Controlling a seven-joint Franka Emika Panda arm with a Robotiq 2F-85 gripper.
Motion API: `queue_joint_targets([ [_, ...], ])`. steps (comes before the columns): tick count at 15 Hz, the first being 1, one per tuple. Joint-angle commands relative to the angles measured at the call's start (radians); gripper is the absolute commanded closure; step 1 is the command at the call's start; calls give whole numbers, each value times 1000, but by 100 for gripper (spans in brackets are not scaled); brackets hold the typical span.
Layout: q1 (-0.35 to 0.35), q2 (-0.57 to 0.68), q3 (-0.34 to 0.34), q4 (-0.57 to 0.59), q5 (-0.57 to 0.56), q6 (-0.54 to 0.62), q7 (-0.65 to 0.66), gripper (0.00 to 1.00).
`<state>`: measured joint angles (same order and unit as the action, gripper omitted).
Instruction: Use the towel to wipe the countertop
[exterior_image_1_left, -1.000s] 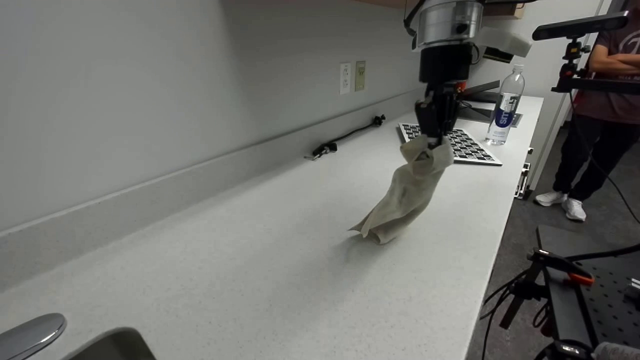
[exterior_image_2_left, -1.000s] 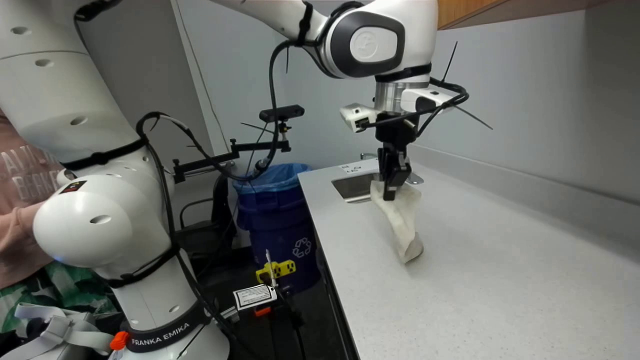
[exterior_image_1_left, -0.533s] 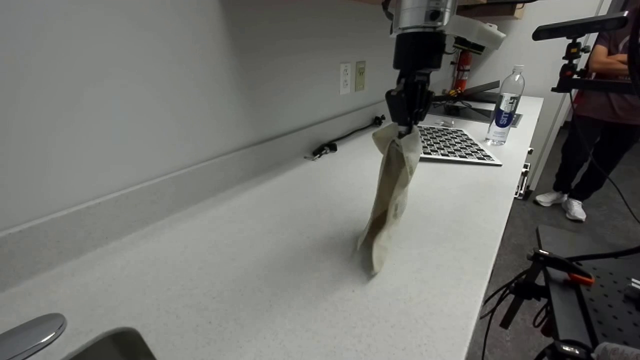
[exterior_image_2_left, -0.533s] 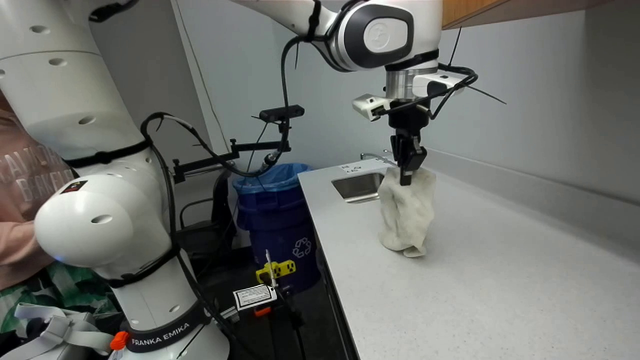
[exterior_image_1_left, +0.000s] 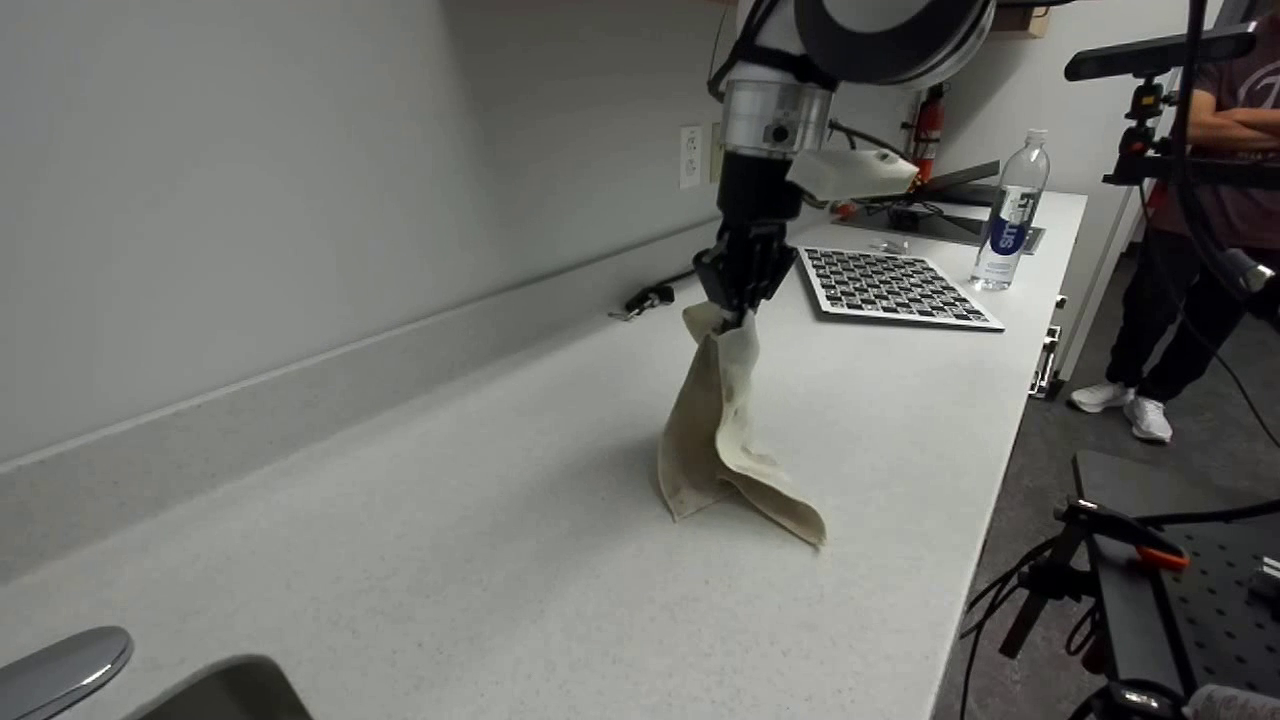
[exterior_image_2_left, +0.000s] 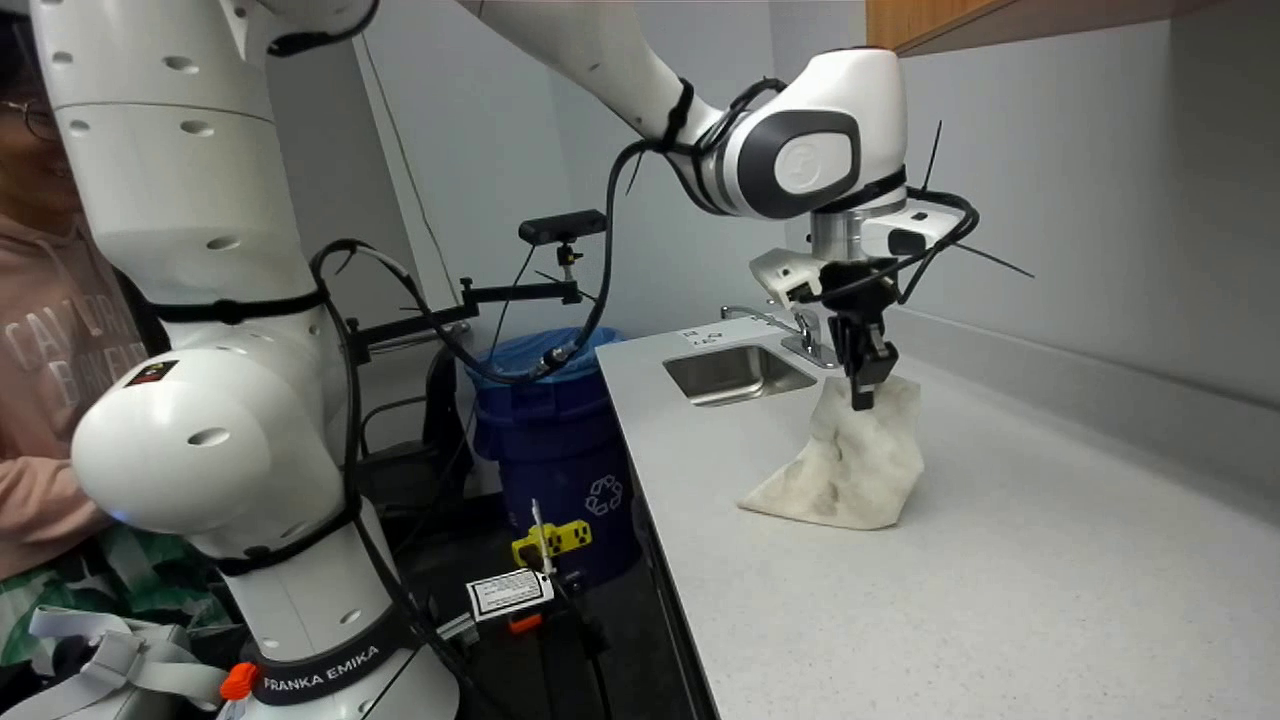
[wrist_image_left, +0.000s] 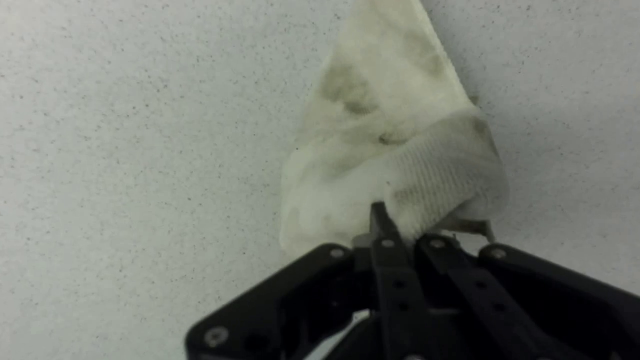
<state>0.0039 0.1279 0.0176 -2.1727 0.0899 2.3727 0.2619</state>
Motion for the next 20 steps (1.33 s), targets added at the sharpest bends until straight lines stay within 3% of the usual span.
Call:
queue_joint_targets([
  [1,32,95,-9,66,-56,13,84,99],
  [11,66,171,-14,44,-63,-45,109,99],
  [20,67,271,-10,93,-23,46,107,99],
])
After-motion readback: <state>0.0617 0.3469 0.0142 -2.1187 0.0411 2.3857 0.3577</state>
